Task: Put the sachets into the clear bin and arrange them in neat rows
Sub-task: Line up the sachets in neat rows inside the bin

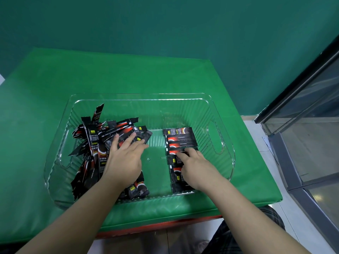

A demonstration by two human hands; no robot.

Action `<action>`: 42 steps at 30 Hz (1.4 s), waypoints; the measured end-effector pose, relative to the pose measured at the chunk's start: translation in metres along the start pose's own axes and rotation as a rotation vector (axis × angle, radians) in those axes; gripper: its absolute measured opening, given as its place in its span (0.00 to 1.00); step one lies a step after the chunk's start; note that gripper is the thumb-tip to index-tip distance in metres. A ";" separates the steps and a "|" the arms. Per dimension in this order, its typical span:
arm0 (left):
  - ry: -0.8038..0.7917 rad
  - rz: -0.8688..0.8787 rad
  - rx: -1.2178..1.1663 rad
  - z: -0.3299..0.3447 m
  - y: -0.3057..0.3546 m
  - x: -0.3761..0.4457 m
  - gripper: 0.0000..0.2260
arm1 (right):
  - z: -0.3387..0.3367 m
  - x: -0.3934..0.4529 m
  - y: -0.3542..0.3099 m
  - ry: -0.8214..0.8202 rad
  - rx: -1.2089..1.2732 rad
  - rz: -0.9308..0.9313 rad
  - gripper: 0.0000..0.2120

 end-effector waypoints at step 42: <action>0.136 0.010 0.263 0.019 -0.009 0.005 0.24 | -0.047 0.038 -0.024 0.378 0.347 0.090 0.29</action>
Point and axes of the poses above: each hand's wrist, its own x-axis towards the middle knuckle, its own z-axis out of the palm, y = z × x, the point moved 2 cm from there along x, towards the middle knuckle, and after that the axes turned 15 degrees about -y, right-handed, at the moved point
